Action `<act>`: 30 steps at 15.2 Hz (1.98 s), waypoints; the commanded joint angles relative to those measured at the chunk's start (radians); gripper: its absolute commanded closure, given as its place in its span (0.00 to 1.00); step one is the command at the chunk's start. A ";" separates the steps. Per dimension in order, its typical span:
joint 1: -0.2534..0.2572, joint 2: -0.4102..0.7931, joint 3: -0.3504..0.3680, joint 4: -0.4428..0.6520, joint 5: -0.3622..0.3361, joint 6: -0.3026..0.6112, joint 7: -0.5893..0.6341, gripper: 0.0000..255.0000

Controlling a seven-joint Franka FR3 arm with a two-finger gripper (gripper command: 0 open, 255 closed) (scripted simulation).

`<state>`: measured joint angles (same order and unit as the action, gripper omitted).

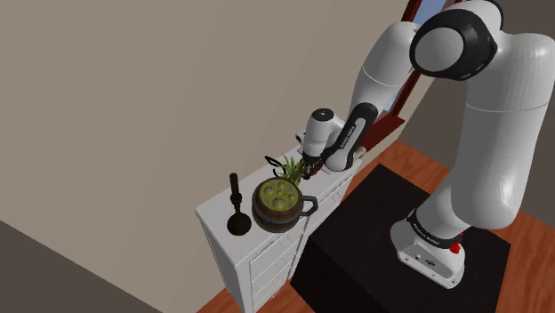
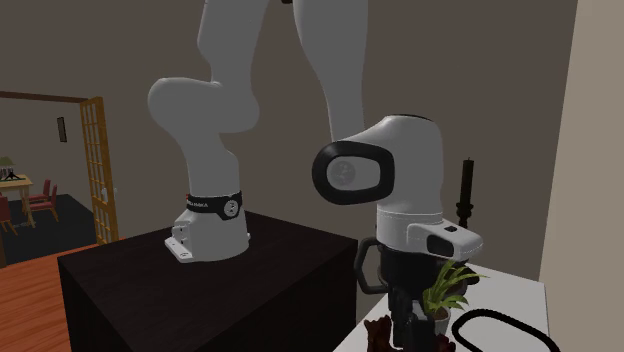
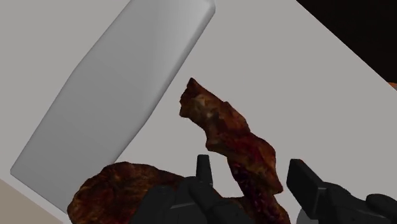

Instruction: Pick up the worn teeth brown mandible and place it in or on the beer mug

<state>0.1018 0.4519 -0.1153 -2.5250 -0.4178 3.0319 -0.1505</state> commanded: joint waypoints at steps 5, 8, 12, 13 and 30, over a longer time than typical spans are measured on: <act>0.000 0.008 0.004 -0.002 -0.002 0.001 -0.003 1.00; -0.019 -0.020 0.021 -0.004 0.006 -0.026 -0.018 1.00; -0.045 -0.089 0.050 -0.025 0.025 -0.075 -0.041 1.00; -0.052 -0.106 0.058 -0.029 0.032 -0.088 -0.048 1.00; -0.109 -0.380 0.147 -0.072 0.181 -0.317 -0.185 1.00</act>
<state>-0.0053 0.0839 0.0304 -2.5986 -0.2449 2.7275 -0.3255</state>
